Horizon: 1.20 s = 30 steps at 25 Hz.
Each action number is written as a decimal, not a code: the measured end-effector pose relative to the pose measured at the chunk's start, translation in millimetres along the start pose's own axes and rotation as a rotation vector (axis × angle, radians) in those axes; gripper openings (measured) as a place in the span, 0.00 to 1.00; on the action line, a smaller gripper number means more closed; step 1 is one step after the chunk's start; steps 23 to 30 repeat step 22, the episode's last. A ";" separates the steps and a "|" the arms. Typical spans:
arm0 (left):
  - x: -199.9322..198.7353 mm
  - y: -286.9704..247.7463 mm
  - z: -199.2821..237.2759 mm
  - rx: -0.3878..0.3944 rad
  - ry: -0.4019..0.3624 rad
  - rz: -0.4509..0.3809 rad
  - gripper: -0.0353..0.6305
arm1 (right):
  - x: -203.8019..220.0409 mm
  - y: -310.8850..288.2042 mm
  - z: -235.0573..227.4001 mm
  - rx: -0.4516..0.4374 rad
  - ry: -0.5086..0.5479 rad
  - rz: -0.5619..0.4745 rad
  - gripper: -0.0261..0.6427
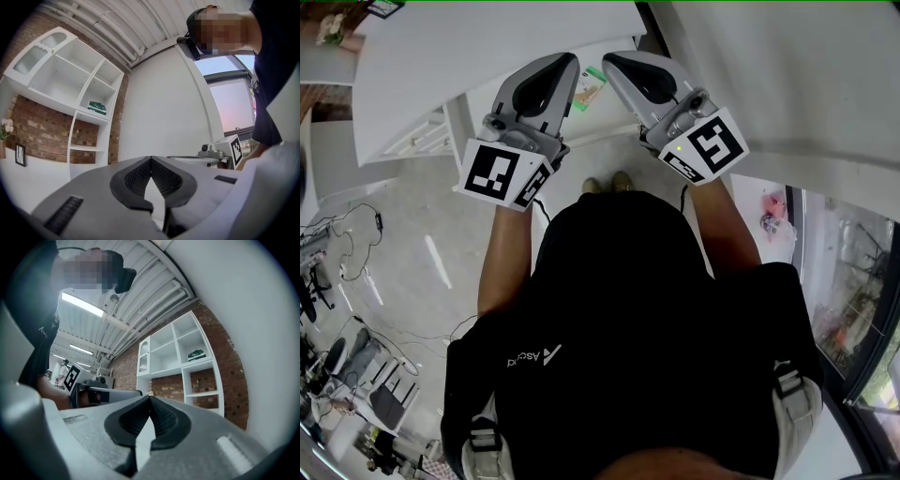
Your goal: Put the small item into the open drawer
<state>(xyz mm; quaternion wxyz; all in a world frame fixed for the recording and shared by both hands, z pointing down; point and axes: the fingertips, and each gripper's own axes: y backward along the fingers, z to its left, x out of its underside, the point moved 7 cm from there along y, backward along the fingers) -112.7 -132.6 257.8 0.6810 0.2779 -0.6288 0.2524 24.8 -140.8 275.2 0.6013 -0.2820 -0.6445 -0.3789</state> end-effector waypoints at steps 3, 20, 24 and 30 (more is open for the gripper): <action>0.3 1.0 -1.7 0.006 -0.001 0.001 0.05 | 0.1 1.7 1.0 0.004 0.000 0.000 0.04; 5.3 5.5 -10.3 0.010 -0.004 0.026 0.05 | -0.2 11.6 3.3 0.006 0.006 0.003 0.04; 6.3 5.7 -10.9 0.010 -0.004 0.028 0.05 | 0.2 12.5 3.3 0.006 0.007 0.004 0.04; 6.3 5.7 -10.9 0.010 -0.004 0.028 0.05 | 0.2 12.5 3.3 0.006 0.007 0.004 0.04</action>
